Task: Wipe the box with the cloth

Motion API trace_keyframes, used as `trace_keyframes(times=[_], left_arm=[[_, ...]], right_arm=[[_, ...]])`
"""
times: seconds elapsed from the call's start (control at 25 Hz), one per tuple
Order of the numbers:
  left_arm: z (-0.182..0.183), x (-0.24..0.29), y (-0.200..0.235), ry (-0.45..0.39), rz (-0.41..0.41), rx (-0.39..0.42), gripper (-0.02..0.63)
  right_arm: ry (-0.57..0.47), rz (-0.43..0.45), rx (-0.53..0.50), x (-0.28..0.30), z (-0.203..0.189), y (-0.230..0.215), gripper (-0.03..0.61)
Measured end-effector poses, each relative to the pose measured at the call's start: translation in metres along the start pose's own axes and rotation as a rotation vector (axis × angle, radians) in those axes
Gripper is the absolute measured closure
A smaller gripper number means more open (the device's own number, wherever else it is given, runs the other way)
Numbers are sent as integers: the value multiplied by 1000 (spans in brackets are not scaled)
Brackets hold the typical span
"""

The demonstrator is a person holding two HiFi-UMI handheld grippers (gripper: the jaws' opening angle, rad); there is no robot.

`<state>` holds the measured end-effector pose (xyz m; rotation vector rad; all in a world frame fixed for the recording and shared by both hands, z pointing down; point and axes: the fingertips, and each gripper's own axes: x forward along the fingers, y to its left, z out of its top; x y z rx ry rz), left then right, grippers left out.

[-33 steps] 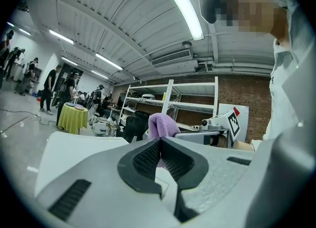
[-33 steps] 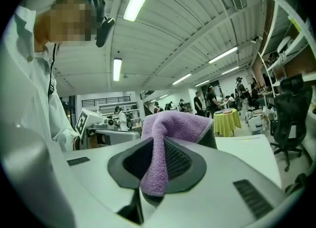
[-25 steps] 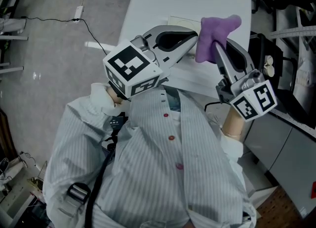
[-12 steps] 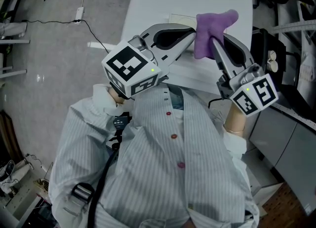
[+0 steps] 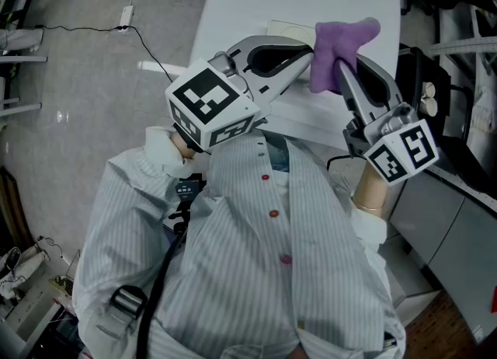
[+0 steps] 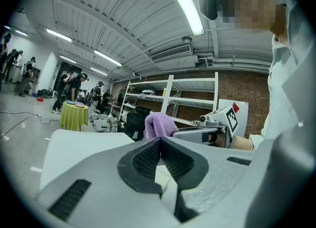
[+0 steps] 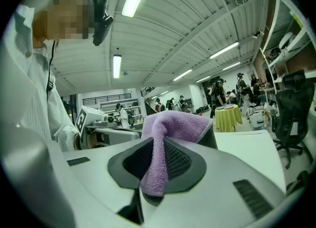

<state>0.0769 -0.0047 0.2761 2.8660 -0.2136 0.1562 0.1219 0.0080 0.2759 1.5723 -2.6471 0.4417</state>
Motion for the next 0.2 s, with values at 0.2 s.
trace_keyframes(times=[0.2], left_arm=[[0, 0, 0, 7, -8, -2, 601]], right_arm=[[1, 2, 0, 2, 2, 0, 520]])
